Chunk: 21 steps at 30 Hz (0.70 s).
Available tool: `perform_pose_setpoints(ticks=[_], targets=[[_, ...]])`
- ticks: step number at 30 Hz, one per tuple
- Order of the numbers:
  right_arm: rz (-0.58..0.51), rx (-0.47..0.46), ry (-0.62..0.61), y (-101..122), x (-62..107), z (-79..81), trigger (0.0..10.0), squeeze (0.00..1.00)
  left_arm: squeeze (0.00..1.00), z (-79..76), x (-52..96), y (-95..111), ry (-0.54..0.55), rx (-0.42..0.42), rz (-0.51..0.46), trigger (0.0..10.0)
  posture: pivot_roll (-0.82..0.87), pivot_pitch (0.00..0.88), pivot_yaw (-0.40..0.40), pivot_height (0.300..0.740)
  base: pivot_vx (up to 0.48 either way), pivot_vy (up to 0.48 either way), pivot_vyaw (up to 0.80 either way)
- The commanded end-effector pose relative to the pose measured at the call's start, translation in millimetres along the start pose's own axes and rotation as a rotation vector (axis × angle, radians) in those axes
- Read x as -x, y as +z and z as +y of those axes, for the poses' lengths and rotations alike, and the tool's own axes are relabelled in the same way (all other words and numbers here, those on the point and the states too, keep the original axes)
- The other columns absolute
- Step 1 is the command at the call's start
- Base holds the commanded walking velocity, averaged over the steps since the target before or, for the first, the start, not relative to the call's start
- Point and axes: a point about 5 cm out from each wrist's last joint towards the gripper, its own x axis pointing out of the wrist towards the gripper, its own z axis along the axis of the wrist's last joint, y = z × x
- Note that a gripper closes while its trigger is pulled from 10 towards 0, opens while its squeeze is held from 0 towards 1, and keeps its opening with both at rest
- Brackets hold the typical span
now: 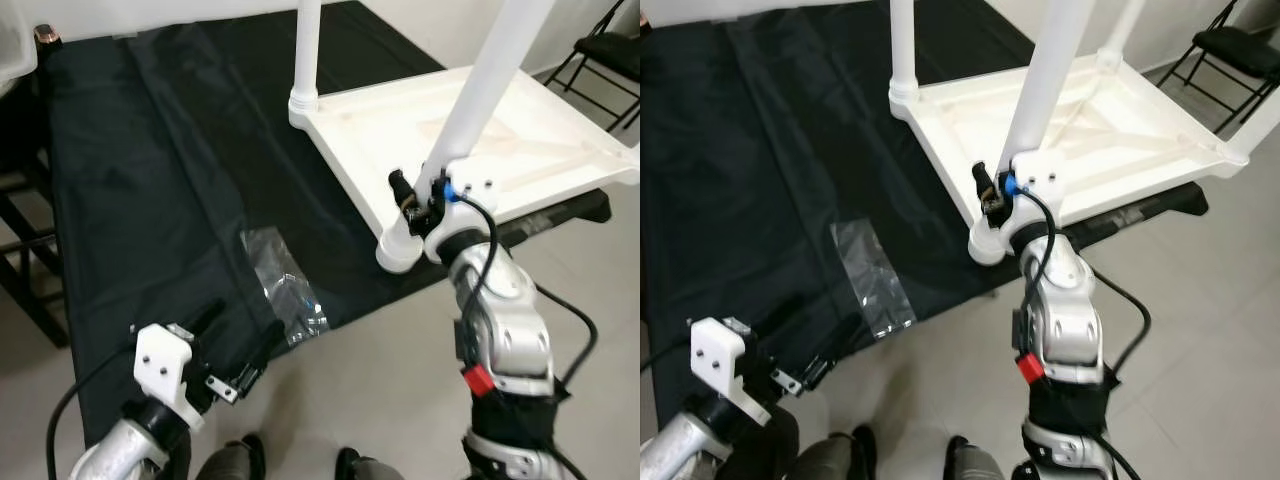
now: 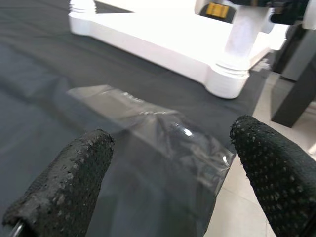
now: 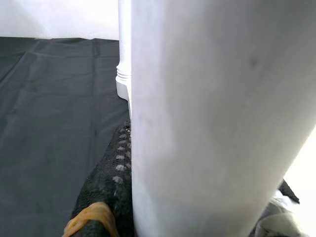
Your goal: Building children table
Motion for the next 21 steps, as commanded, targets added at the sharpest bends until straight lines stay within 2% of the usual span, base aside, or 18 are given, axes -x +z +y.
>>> perform_pose_setpoints(ticks=[1,2,4,5,6,9,10,12,13,14,15,16,18,19,20,21], targets=[[0.241,-0.002,-0.08,-53,-4.8,-3.9,0.0,0.0,0.0,0.0,2.5,-7,0.01,0.009,0.027,10.0,0.03,0.281,-0.067,0.74,0.0,0.0,0.0],[0.241,-0.002,-0.08,-53,-4.8,-3.9,0.0,0.0,0.0,0.0,2.5,-7,0.01,0.009,0.027,10.0,0.03,0.281,-0.067,0.74,0.0,0.0,0.0],[0.217,-0.026,-0.062,-45,-18.3,9.7,0.0,0.0,0.0,0.3,2.0,-7,0.018,0.002,0.027,10.0,0.04,0.276,-0.068,0.74,0.0,0.0,0.0],[0.203,-0.037,-0.051,-40,-20.2,14.4,10.0,0.0,0.0,0.0,2.0,-7,0.018,0.001,0.027,10.0,0.04,0.276,-0.071,0.74,0.0,0.0,0.0],[0.187,-0.042,-0.011,-35,-19.7,20.9,10.0,0.0,0.0,-0.3,1.8,-7,0.016,0.001,0.027,10.0,0.04,0.278,-0.074,0.74,0.0,0.0,0.0],[0.176,-0.031,0.023,-31,-18.1,23.7,10.0,0.0,0.0,-0.5,1.8,-7,0.015,0.002,0.026,10.0,0.04,0.278,-0.074,0.74,0.0,0.0,0.0],[0.144,-0.069,0.111,-24,-16.8,27.9,10.0,1.0,0.0,-0.9,1.6,-7,0.014,0.004,0.025,10.0,0.03,0.285,-0.076,0.74,0.0,0.0,0.0],[0.059,-0.122,0.326,-8,-14.6,29.3,10.0,1.0,0.0,-1.3,0.8,-6,0.012,0.009,0.02,10.0,0.03,0.291,-0.077,0.74,0.0,0.0,0.0],[0.059,-0.122,0.326,-8,-14.6,29.3,10.0,1.0,0.0,-1.3,0.8,-6,0.012,0.009,0.02,10.0,0.03,0.291,-0.077,0.74,0.0,0.0,0.0],[0.006,-0.094,0.489,4,-11.6,24.9,10.0,1.0,0.0,-2.5,0.0,-5,0.011,0.011,0.016,10.0,0.03,0.298,-0.079,0.74,0.0,0.0,0.0],[0.006,-0.094,0.489,4,-11.6,24.9,10.0,1.0,0.0,-2.5,0.0,-5,0.011,0.011,0.016,10.0,0.03,0.298,-0.079,0.74,0.0,0.0,0.0],[-0.021,-0.08,0.578,12,-11.0,18.8,10.0,0.0,0.0,-3.4,0.0,-5,0.011,0.012,0.015,10.0,0.03,0.295,-0.083,0.74,0.0,0.0,0.0],[-0.066,-0.044,0.743,26,-10.1,9.8,10.0,0.0,0.0,-4.6,0.1,-5,0.011,0.014,0.014,10.0,0.04,0.298,-0.086,0.74,0.0,0.0,0.0],[-0.066,-0.044,0.743,26,-10.1,9.8,10.0,0.0,0.0,-4.6,0.1,-5,0.011,0.014,0.014,10.0,0.04,0.298,-0.086,0.74,0.0,0.0,0.0],[-0.077,-0.02,0.831,32,-10.6,5.5,10.0,0.0,0.0,-5.4,0.3,-5,0.011,0.015,0.014,10.0,0.04,0.296,-0.089,0.74,0.0,0.0,0.0],[-0.077,-0.02,0.831,32,-10.6,5.5,10.0,0.0,0.0,-5.4,0.3,-5,0.011,0.015,0.014,10.0,0.04,0.296,-0.089,0.74,0.0,0.0,0.0]])
